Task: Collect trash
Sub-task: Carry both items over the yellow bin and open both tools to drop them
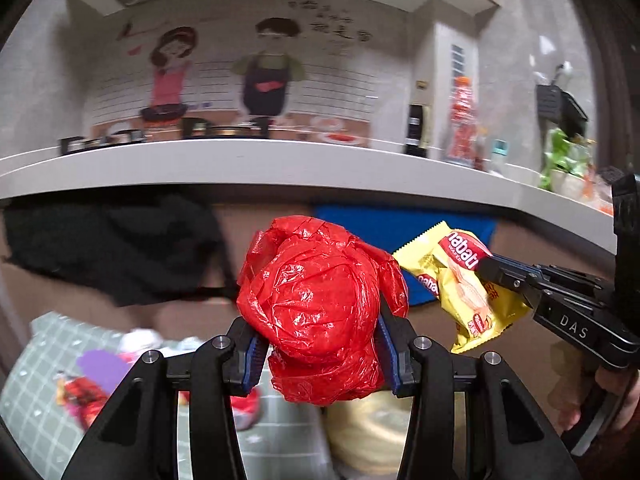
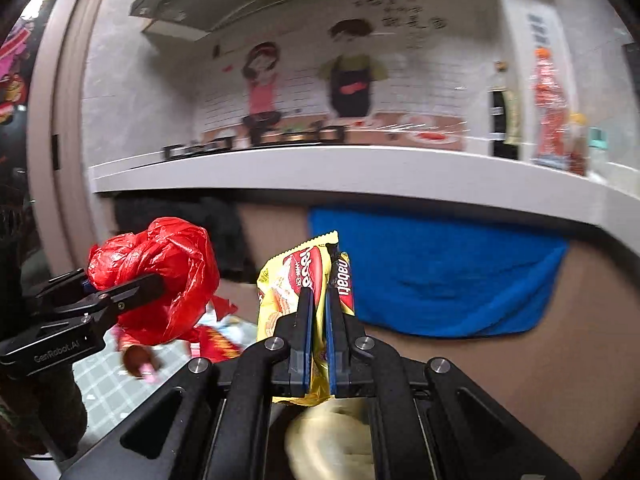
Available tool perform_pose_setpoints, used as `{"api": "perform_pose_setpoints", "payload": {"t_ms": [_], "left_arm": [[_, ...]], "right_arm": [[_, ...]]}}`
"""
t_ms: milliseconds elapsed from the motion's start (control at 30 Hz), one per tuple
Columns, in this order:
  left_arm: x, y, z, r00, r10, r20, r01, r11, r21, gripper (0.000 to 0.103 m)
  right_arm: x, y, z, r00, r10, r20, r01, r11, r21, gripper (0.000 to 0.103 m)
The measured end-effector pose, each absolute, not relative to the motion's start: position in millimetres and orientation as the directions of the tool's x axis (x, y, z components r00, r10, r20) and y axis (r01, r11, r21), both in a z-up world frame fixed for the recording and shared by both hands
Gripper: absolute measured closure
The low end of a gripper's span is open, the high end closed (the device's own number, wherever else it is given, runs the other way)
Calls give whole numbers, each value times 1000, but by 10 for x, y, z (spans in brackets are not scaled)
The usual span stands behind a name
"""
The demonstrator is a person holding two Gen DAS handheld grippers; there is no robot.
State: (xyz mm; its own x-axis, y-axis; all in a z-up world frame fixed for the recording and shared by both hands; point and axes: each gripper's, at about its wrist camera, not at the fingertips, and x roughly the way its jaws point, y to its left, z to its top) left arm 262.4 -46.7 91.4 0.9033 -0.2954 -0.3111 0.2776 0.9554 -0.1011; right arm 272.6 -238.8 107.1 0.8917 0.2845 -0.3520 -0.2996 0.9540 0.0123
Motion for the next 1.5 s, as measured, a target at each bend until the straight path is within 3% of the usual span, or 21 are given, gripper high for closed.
{"api": "perform_pose_setpoints", "payload": {"t_ms": [300,800,900,933,1100,1233,1500], "left_arm": [[3001,-1230,536,819,-401,-410,380,915,-136,55],[3639,-1470,-95,725,-436,-533,393,897,-200,55],[3818,-1456,-278,650,-523,-552,436,851,-293,47],[3857,-1450,-316,639,-533,-555,438,845,-308,41],[3909,-1325,-327,642,-547,-538,421,837,-349,28],[3872,-1063,-191,678,-518,-522,367,854,-369,26],[3381,-478,134,795,-327,-511,257,944,-205,26]], "right_arm": [[2823,-3005,773,899,185,-396,-184,982,41,98],[3380,-3326,130,845,187,-502,-136,981,137,94],[3491,-3380,-37,831,186,-524,-116,980,164,85],[3520,-3391,-88,825,178,-536,-104,981,167,73],[3554,-3401,-298,797,161,-582,-65,981,183,71],[3450,-3381,-260,802,146,-580,-46,982,184,71],[3113,-3071,85,841,156,-518,-84,984,159,71]]}}
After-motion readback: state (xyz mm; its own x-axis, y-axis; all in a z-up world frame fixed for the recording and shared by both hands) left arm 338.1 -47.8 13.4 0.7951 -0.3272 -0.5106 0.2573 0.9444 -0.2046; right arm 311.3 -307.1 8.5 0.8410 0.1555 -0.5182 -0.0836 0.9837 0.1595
